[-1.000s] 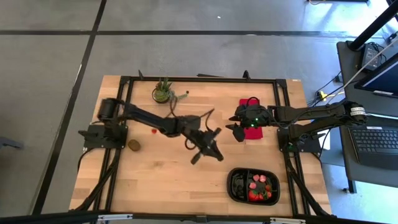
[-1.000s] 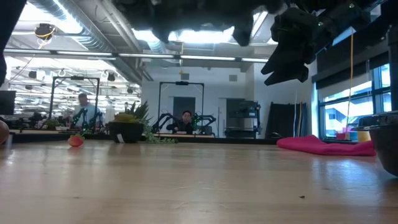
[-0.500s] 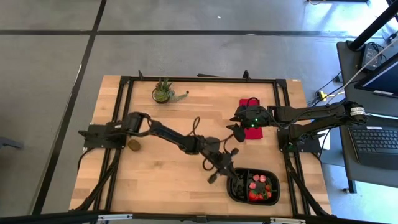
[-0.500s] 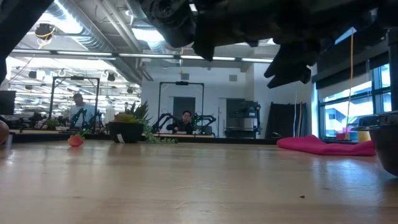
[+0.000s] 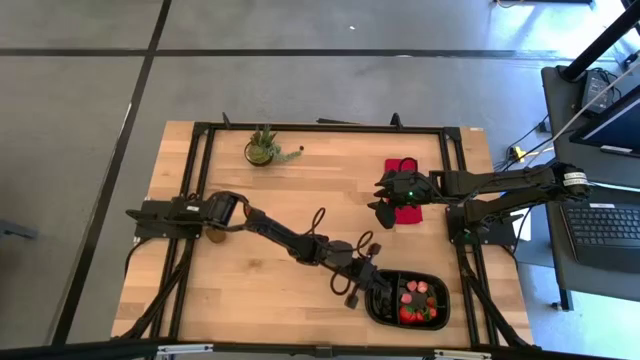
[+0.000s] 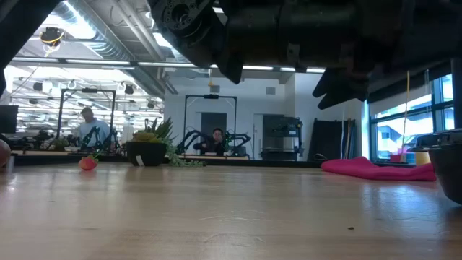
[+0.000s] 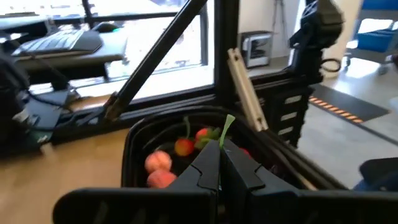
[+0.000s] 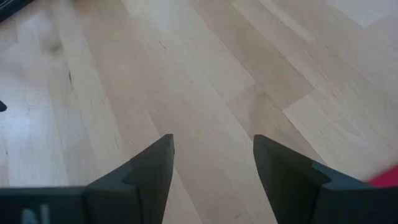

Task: Pick and placing Produce into tupperware
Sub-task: Put the cherry into the left of the black bin, then put the blueberry into the left of the black bin

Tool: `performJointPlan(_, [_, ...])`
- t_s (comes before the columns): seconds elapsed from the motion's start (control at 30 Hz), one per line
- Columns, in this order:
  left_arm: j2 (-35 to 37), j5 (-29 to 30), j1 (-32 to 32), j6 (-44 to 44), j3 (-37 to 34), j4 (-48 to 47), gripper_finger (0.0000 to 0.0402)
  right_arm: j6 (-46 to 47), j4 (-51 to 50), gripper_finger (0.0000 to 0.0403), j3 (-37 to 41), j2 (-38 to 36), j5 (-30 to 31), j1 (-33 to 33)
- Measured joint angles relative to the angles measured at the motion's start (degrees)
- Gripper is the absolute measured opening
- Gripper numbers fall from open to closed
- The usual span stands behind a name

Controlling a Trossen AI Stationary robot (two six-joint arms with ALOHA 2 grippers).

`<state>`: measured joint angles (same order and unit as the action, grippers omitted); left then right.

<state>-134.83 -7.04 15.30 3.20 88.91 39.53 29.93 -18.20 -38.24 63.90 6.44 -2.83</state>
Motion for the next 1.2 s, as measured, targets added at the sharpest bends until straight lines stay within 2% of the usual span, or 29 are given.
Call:
performJointPlan(0.13, [-0.5,2.6,0.2,-0.1,0.0,-0.3,0.0000,0.0,0.1,0.0222,0.0,0.0,0.0,0.0])
performJointPlan(0.37, [-0.7,2.9,0.1,-1.6,0.0,-1.3,0.0001,0.0,0.0,0.0222,0.0,0.0,0.0,0.0])
performJointPlan(0.8, [-0.7,3.0,-0.2,-1.6,0.0,-1.4,0.0036,-0.1,0.0,0.0222,0.0,0.0,0.0,0.0])
performJointPlan(1.0, [-0.7,3.0,-0.3,-1.4,0.0,-1.4,0.0072,-0.1,-0.1,0.0222,0.0,0.0,0.0,0.0])
performJointPlan(1.2, [0.8,2.9,-0.4,-1.1,0.0,-3.9,0.0132,0.0,-0.7,0.0222,0.0,0.0,0.0,0.0])
